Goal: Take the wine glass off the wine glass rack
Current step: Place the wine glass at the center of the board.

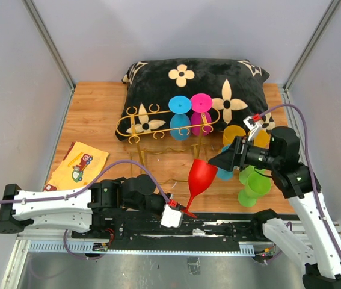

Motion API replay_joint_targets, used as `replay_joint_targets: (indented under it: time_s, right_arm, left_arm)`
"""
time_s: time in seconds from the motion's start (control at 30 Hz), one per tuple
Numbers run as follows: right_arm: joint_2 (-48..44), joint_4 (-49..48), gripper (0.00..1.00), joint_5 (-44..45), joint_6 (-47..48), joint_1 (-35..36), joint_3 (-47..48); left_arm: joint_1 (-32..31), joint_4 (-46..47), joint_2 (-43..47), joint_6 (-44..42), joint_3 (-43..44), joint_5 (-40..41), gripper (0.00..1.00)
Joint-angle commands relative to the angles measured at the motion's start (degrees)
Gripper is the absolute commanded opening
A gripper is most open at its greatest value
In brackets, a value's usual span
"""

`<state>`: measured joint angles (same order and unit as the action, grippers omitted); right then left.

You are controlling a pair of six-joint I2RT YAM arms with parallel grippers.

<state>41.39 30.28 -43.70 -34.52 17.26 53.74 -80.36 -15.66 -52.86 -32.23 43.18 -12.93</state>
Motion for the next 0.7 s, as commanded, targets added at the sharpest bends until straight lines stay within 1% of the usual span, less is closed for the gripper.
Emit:
replay_joint_targets:
  time_s: [0.0, 0.1, 0.23, 0.5, 0.6, 0.67]
  right_arm:
    - [1.99, -2.44, 0.72, -9.9, -0.2, -0.51, 1.39]
    - [3.13, -2.01, 0.69, -13.84, 0.24, 0.16, 1.81]
    - [3.7, -3.11, 0.62, -19.25, 0.66, 1.05, 2.22]
    - [2.47, -2.9, 0.38, -23.49, 1.62, 2.04, 0.9]
    - [1.67, -4.16, 0.28, -23.83, 0.99, 2.9, 0.57]
    - [1.51, -4.92, 0.25, -23.97, 0.31, 3.8, 0.49]
  left_arm:
    - [-0.41, 0.79, -0.52, -3.01, 1.85, -0.42, 0.0]
    - [-0.41, 2.1, -1.06, -4.49, 1.93, 0.13, 0.01]
    - [-0.41, -0.23, -2.63, -7.07, 4.04, 2.6, 0.0]
    - [-0.41, -3.0, -1.4, -9.07, 4.36, 9.01, 0.0]
    - [-0.41, -3.43, -0.37, -8.22, 3.61, 9.83, 0.01]
    - [-0.41, -2.86, 0.42, -7.51, 2.99, 9.33, 0.02]
